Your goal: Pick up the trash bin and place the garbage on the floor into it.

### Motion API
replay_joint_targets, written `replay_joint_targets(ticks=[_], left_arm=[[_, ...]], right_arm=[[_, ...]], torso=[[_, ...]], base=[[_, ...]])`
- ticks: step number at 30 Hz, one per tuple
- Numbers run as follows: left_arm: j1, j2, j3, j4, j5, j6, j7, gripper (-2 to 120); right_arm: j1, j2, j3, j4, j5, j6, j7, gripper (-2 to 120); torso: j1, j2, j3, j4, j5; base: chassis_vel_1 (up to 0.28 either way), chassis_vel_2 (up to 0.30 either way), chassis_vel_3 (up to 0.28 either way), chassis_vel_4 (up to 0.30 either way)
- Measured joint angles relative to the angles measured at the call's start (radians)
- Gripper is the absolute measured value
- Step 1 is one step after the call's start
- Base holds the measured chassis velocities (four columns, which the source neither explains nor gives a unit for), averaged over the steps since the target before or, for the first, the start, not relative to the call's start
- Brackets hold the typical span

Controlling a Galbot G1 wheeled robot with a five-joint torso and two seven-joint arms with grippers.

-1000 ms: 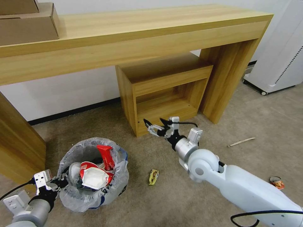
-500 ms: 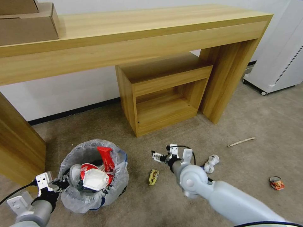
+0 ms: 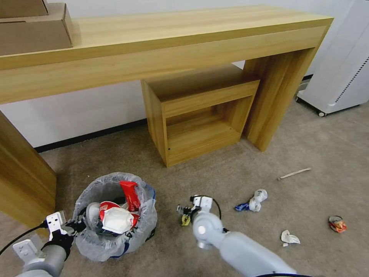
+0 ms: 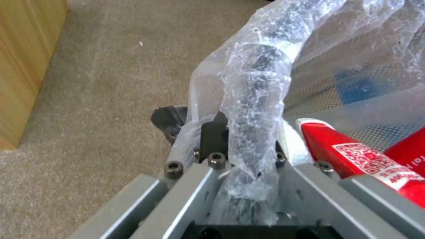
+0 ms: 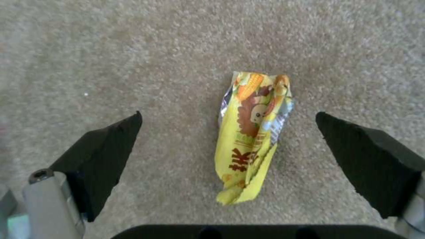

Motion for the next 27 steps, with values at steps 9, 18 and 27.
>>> replay_joint_targets(ticks=[9, 18, 27], left_arm=[[-0.022, 0.000, 0.003, 0.023, 0.000, 0.000, 0.000, 1], [-0.042, 0.001, 0.011, 0.039, 0.000, 0.001, -0.002, 1], [-0.039, 0.001, 0.014, 0.036, 0.000, 0.001, -0.002, 1]], right_arm=[[-0.001, 0.024, -0.005, -0.054, -0.042, 0.012, -0.021, 94], [-0.032, 0.026, 0.001, -0.092, -0.095, 0.034, -0.039, 76], [-0.033, 0.045, -0.001, -0.145, -0.137, 0.053, -0.072, 50]], torso=[[0.000, 0.000, 0.000, 0.0000, 0.0002], [0.000, 0.000, 0.000, -0.0001, 0.0002], [0.000, 0.000, 0.000, 0.0000, 0.0004]], base=[[0.000, 0.000, 0.000, 0.000], [0.000, 0.000, 0.000, 0.000], [0.000, 0.000, 0.000, 0.000]])
